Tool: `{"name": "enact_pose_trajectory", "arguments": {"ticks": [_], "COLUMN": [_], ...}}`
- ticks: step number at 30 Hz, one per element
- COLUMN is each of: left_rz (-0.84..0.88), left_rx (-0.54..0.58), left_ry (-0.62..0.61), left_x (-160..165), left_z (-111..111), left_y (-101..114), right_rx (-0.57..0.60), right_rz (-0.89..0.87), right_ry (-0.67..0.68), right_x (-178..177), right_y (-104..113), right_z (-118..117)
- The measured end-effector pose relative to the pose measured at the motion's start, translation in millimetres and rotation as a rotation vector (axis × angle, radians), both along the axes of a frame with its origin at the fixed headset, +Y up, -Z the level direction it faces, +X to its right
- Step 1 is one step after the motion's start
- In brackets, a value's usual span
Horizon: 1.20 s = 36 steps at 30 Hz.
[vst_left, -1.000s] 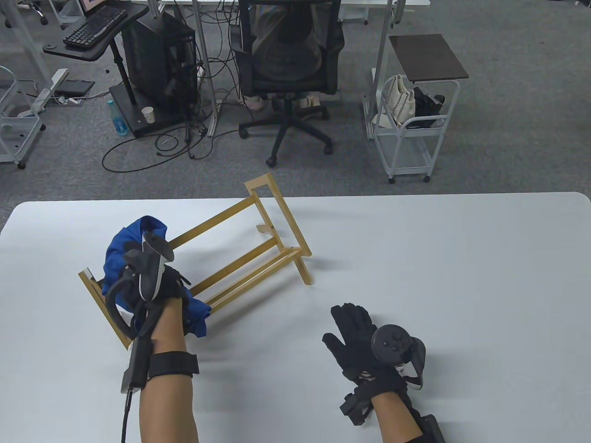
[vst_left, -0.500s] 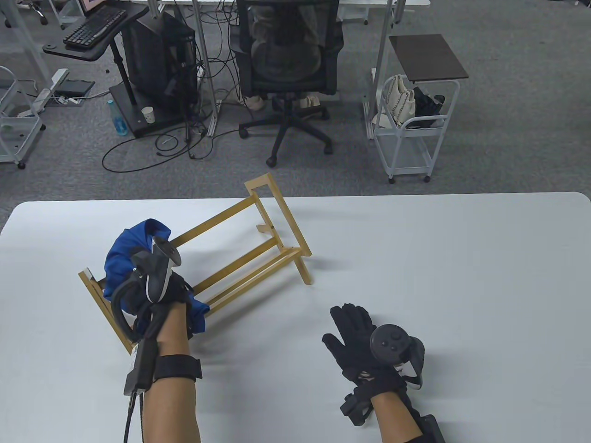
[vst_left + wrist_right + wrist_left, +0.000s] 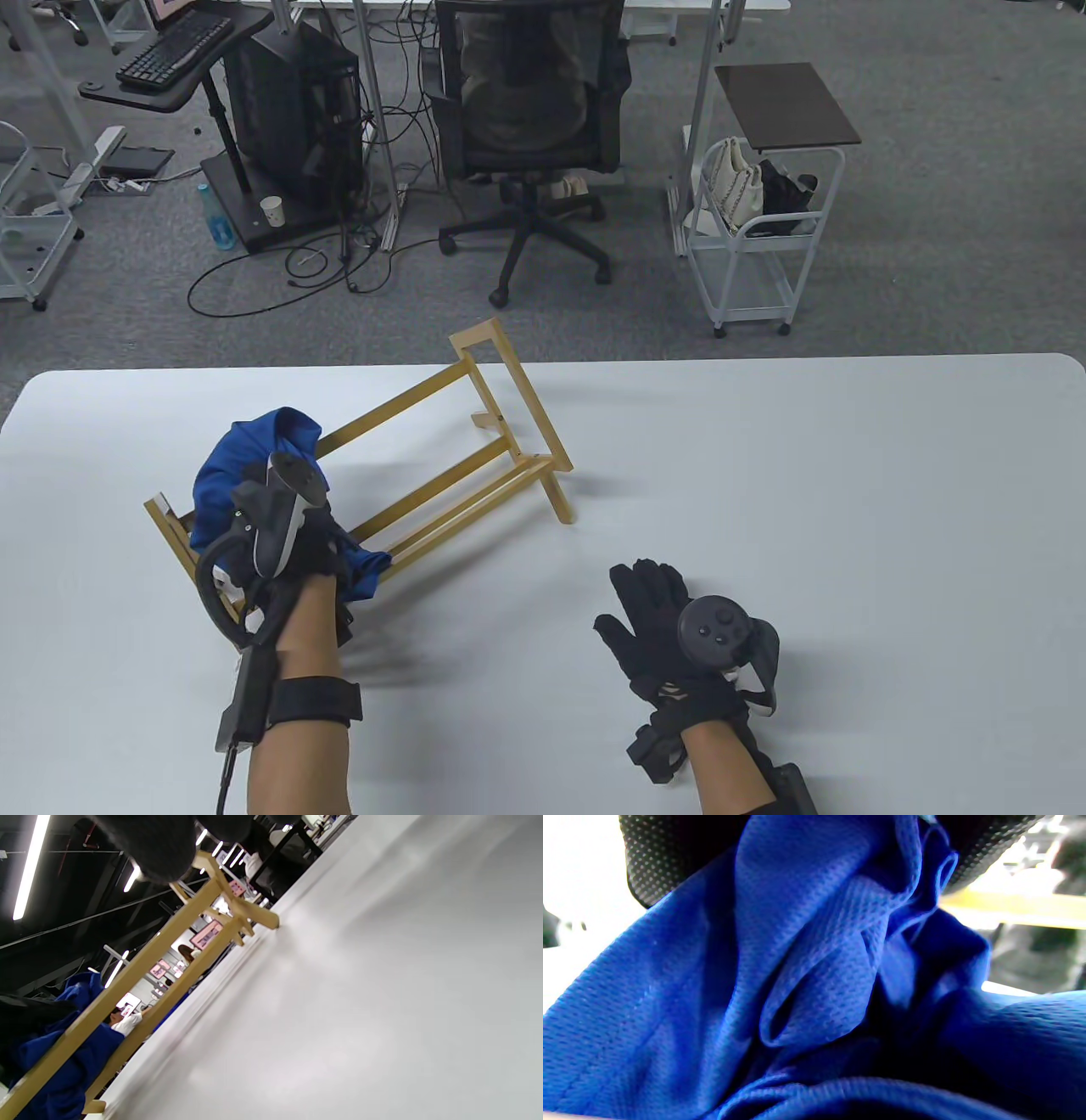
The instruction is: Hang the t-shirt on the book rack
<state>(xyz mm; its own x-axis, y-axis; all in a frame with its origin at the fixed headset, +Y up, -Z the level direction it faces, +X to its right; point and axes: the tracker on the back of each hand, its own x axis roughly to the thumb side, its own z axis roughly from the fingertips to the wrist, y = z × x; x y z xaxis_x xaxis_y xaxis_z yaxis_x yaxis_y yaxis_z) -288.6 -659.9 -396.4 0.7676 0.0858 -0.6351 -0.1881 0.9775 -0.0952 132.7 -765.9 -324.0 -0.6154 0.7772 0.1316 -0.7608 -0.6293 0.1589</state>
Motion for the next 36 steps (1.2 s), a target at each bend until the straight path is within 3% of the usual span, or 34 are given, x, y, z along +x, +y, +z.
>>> {"name": "enact_pose_trajectory", "arguments": {"ticks": [18,28,36], "left_rz": [0.124,0.134,0.036], "left_rx": [0.190,0.330,0.365], "left_ry": [-0.231,-0.537,-0.741], "left_x": [13.6,36.3,64.3], "left_z": [27.5,48.0,67.7], "left_y": [16.8,13.4,-1.3], "right_rx": [0.059,0.165,0.195], "right_rz": [0.078,0.147,0.156], "right_ry": [-0.047,-0.182,-0.157], "right_x": [-1.1,6.3,6.2], "right_y": [33.9,60.3,67.3], "right_z": [6.7,10.1,10.4]}}
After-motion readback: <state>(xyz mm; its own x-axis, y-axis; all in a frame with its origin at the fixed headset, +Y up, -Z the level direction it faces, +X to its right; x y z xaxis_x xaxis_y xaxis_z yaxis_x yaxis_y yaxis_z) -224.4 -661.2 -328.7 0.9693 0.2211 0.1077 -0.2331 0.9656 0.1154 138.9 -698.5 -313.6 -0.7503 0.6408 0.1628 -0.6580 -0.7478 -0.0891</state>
